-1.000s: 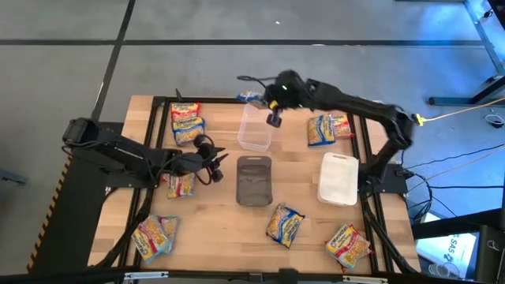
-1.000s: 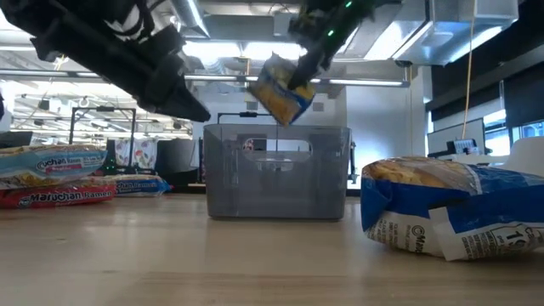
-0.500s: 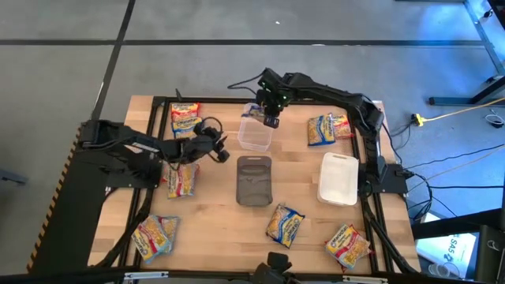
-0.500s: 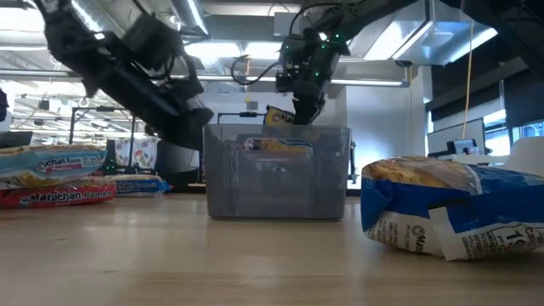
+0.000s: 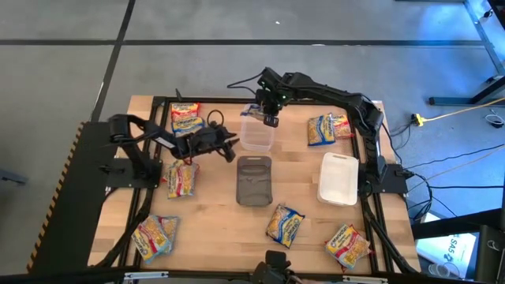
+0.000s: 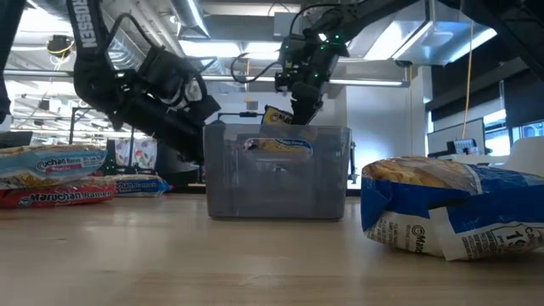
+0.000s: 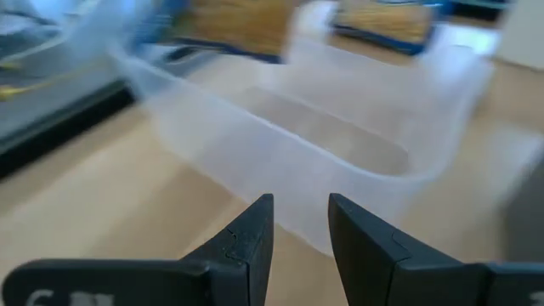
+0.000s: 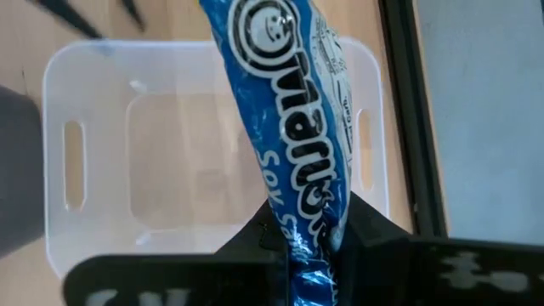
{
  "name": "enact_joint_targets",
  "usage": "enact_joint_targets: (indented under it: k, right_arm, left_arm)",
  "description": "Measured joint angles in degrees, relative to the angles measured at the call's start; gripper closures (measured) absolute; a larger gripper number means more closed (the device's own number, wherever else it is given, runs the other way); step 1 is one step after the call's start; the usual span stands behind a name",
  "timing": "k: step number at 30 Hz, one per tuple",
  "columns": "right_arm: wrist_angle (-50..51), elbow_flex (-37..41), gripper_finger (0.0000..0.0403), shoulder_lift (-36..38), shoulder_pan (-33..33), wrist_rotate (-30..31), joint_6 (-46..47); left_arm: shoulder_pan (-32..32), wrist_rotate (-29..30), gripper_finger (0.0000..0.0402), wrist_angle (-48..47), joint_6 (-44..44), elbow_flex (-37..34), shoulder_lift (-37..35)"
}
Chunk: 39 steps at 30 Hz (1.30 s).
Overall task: Sort Maruchan noodles
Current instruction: Put the blue noodle pack into the transparent bin
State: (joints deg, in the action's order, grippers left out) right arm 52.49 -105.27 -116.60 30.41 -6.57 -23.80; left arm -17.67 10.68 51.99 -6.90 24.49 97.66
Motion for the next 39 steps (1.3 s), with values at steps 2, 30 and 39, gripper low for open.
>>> enact_joint_targets:
  k: [2, 30, 39]
  right_arm:
    - [0.2, 0.0, 0.0377, 0.0, 0.0, 0.0, -0.7]
    - [-1.2, 0.0, 0.0323, -5.4, 0.0, 3.3, -1.7]
    - [-5.7, 0.0, 0.0249, -6.1, 0.0, 6.6, -1.9]
  left_arm:
    - [0.1, -3.0, 0.0294, 0.5, 0.0, 0.0, 0.7]
    - [1.3, -1.1, 0.0294, -0.9, -2.0, 0.0, 0.7]
    - [1.4, -1.1, 0.0294, -0.9, -2.0, 0.0, 0.7]
